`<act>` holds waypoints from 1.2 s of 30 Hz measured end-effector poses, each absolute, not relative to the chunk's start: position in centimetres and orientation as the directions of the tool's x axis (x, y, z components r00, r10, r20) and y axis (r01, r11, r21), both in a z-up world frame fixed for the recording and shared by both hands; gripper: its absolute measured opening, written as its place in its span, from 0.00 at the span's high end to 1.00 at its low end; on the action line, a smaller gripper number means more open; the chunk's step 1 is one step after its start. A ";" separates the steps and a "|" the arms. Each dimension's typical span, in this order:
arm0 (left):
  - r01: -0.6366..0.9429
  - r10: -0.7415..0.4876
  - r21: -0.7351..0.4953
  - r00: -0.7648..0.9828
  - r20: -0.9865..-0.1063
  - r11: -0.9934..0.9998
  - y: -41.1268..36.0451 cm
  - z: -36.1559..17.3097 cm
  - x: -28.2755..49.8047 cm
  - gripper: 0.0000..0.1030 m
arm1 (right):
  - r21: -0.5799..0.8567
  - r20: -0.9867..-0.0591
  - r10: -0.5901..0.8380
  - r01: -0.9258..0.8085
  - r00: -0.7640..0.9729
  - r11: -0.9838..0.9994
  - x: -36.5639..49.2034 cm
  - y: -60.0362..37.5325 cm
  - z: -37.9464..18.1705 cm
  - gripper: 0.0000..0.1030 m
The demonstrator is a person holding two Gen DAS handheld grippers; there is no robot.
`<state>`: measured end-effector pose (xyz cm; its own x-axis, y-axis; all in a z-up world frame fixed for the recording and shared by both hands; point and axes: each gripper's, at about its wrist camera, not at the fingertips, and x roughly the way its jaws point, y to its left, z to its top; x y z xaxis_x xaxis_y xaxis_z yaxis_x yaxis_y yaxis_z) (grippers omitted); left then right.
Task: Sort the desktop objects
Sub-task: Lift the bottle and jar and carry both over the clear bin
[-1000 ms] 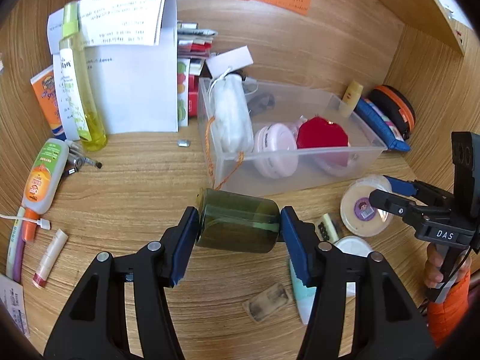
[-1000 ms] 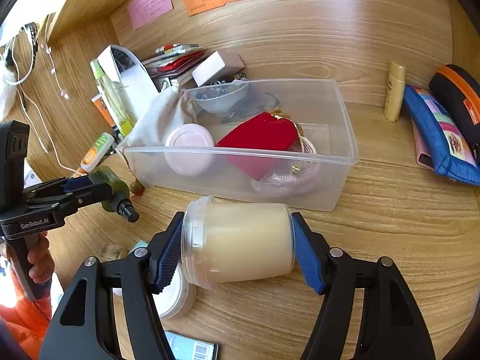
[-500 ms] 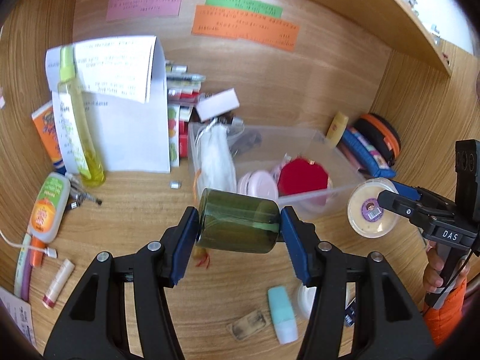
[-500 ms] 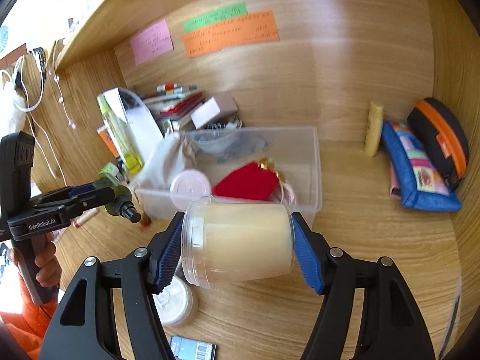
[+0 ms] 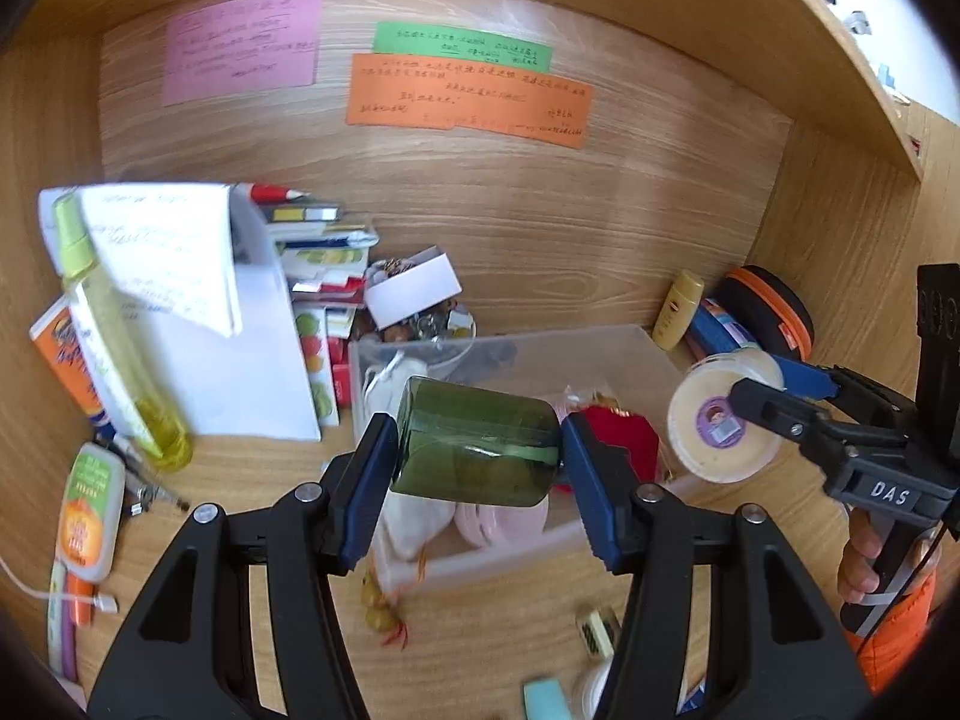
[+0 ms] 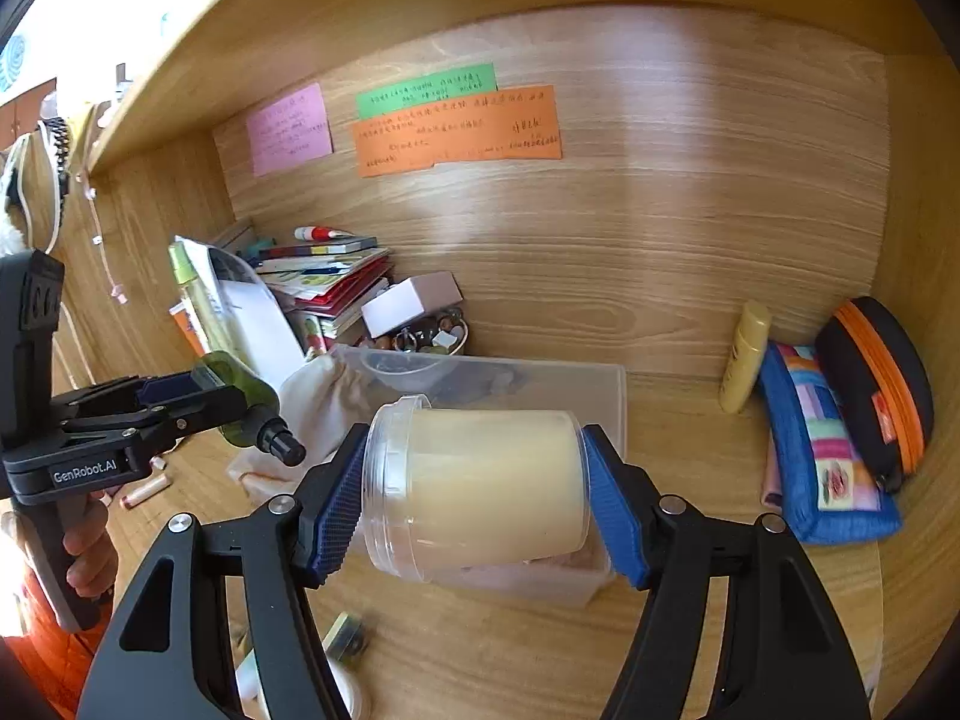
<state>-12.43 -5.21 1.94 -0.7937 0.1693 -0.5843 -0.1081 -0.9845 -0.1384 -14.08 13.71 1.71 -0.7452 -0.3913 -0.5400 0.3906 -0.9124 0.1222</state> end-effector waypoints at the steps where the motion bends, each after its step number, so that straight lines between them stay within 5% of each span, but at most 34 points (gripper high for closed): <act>1: -0.107 0.165 -0.133 -0.791 -0.589 -0.985 -5.0 1.9 -13.0 0.46 | 0.119 -0.546 -0.387 0.388 -0.743 -0.914 -14.6 13.6 1.6 0.37; 17: -0.087 0.075 -0.016 -0.725 -0.685 -0.996 -2.0 -2.0 -19.6 0.46 | 0.091 -0.647 -0.331 0.361 -0.687 -0.928 -21.1 11.2 -2.0 0.37; 36: -0.080 0.061 -0.009 -0.677 -0.733 -0.997 -2.6 -3.8 -20.4 0.43 | -0.068 -0.653 -0.233 0.362 -0.721 -0.930 -20.8 9.5 -2.7 0.37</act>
<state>-20.45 -2.59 -3.84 -0.6771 0.0609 -0.7334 -0.0800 -0.9968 -0.0089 -20.83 9.52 -2.66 -0.7211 -0.2326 -0.6526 0.3619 -0.9297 -0.0685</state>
